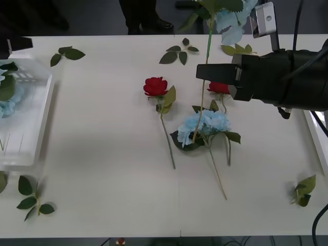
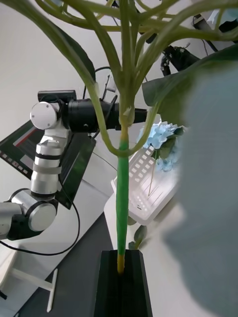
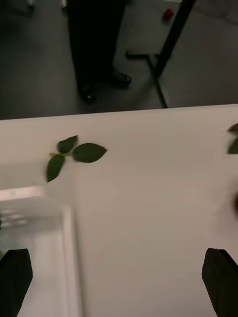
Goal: Place the red flowers into the right box and the blue flowers into the left box. If a person shows an open palm, hand one flower to the person first, then continue sorting.
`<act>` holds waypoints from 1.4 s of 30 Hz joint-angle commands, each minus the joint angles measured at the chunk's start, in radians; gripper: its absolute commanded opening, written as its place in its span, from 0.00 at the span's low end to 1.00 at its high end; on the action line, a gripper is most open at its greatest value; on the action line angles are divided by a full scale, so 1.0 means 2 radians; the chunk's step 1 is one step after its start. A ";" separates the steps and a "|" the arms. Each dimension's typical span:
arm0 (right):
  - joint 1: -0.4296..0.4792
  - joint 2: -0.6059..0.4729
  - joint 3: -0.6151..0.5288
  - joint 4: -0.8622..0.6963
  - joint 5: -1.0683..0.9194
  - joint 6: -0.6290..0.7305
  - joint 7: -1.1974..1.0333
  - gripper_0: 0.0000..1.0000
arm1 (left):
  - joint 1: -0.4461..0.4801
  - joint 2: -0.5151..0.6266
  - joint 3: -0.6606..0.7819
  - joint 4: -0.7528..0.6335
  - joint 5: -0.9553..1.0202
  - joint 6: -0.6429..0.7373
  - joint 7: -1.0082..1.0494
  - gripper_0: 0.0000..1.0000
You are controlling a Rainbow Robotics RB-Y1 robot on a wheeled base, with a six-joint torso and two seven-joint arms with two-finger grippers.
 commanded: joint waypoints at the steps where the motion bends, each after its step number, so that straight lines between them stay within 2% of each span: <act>1: -0.006 0.001 0.002 -0.017 -0.003 -0.002 0.012 0.00 | 0.020 -0.001 -0.027 -0.013 0.103 -0.059 -0.060 1.00; 8: -0.006 0.001 0.002 -0.017 -0.003 -0.001 0.008 0.00 | 0.050 -0.039 -0.075 -0.013 0.244 -0.075 -0.198 1.00; 18: -0.006 0.001 0.002 -0.017 -0.003 -0.001 0.008 0.00 | 0.079 -0.101 -0.166 -0.013 0.359 -0.076 -0.327 1.00; 22: -0.006 0.001 0.002 -0.017 -0.003 -0.001 0.008 0.00 | 0.091 -0.120 -0.225 -0.012 0.408 -0.102 -0.376 1.00; 32: -0.006 0.001 0.002 -0.017 -0.003 -0.001 0.008 0.00 | 0.100 -0.124 -0.368 -0.013 0.536 -0.178 -0.482 1.00; 36: -0.006 0.001 0.002 -0.017 -0.003 -0.001 0.008 0.00 | 0.099 -0.119 -0.398 -0.018 0.566 -0.199 -0.484 1.00; 42: -0.006 0.001 0.002 -0.017 -0.003 -0.001 0.008 0.00 | 0.093 -0.106 -0.447 -0.047 0.576 -0.284 -0.484 1.00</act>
